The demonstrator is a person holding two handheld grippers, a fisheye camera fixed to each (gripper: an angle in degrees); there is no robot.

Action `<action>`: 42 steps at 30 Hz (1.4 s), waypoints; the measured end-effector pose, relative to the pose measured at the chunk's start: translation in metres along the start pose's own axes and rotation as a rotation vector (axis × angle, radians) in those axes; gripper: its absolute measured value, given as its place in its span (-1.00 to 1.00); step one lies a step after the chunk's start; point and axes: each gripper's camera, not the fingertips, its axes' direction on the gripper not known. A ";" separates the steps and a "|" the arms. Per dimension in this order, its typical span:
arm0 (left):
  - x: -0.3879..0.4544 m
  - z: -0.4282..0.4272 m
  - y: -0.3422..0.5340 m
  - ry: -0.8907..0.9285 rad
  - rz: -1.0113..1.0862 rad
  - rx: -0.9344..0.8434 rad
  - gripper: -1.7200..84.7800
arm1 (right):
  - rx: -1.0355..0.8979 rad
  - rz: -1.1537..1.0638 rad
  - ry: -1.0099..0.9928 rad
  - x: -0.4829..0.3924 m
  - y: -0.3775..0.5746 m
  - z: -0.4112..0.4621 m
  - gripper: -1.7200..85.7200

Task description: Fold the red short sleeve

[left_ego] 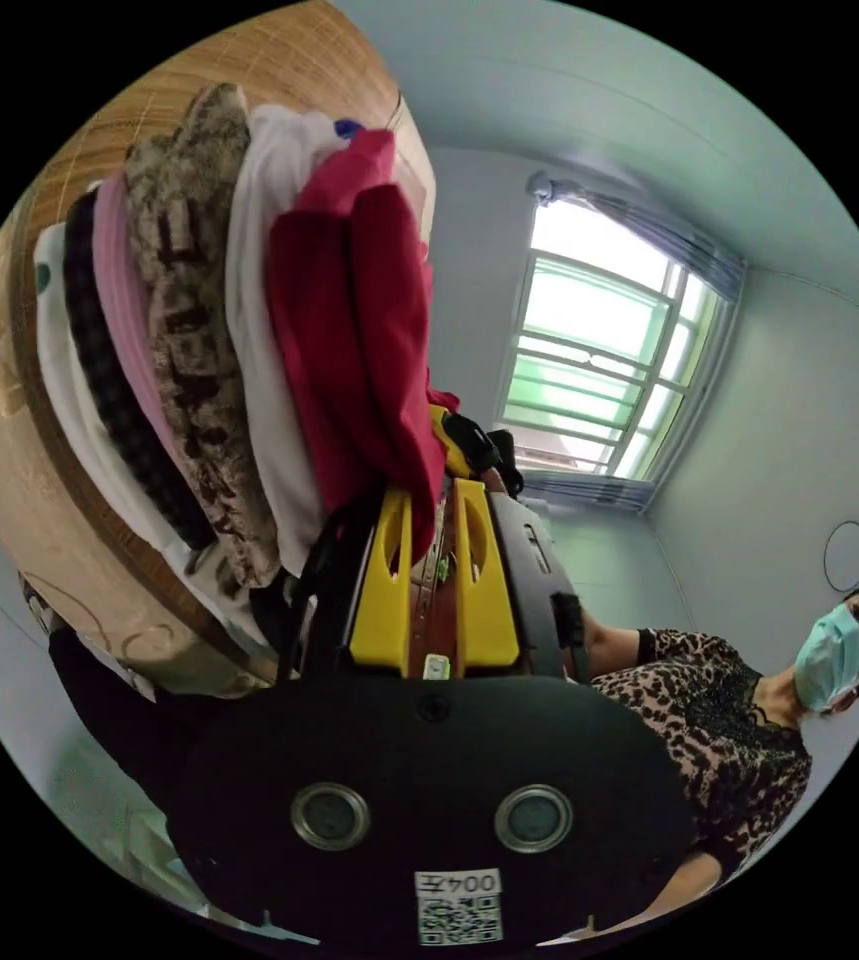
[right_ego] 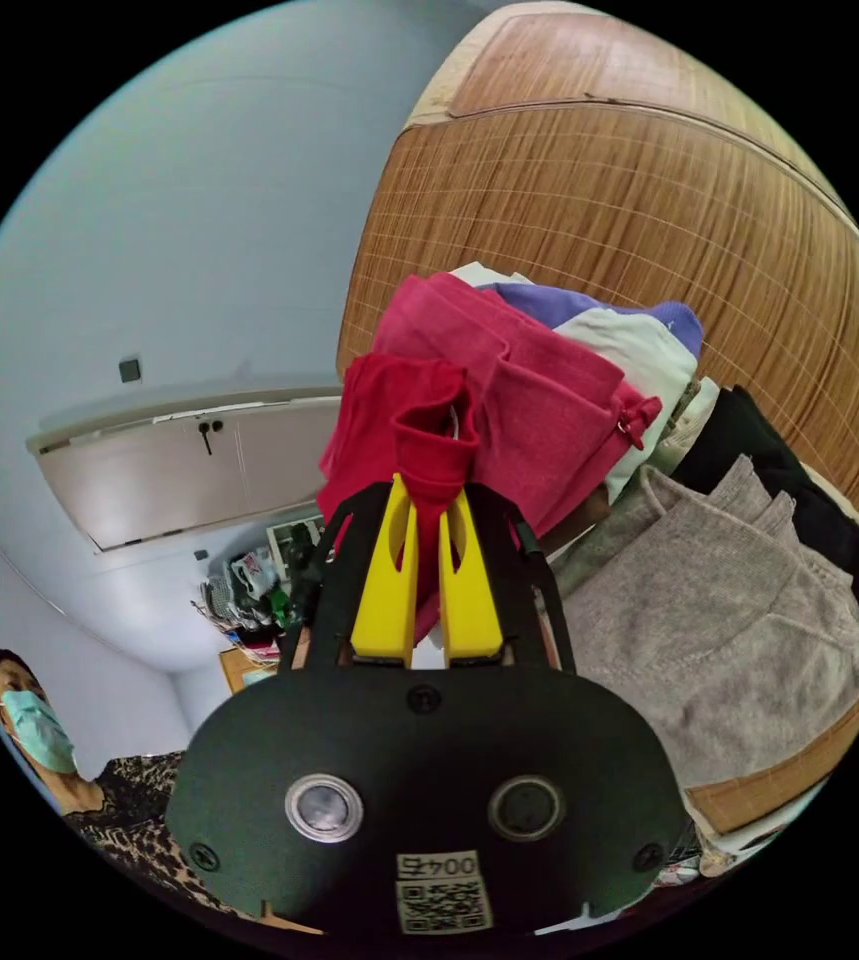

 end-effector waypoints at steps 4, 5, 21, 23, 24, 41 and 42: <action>0.011 -0.053 0.022 -0.057 0.046 0.112 -0.74 | 0.001 0.001 0.004 -0.005 0.002 0.002 -0.87; 0.015 -0.066 0.026 -0.082 0.052 0.144 -0.73 | 0.000 -0.002 0.005 -0.009 0.003 0.004 -0.87; 0.045 -0.174 0.128 -0.137 -0.006 0.252 -0.72 | 0.018 0.027 -0.013 -0.066 0.035 0.023 -0.87; 0.056 -0.186 0.129 -0.176 0.001 0.272 -0.79 | 0.029 0.025 -0.008 -0.082 0.045 0.027 -0.87; 0.061 -0.187 0.129 -0.173 0.021 0.262 -0.83 | 0.033 0.022 -0.007 -0.086 0.047 0.027 -0.87; 0.194 -0.321 0.476 -0.623 0.158 0.362 -0.93 | 0.123 -0.441 0.193 -0.297 0.260 -0.041 -0.96; 0.195 -0.326 0.507 -0.630 0.132 0.377 -0.94 | 0.104 -0.473 0.181 -0.307 0.274 -0.038 -0.96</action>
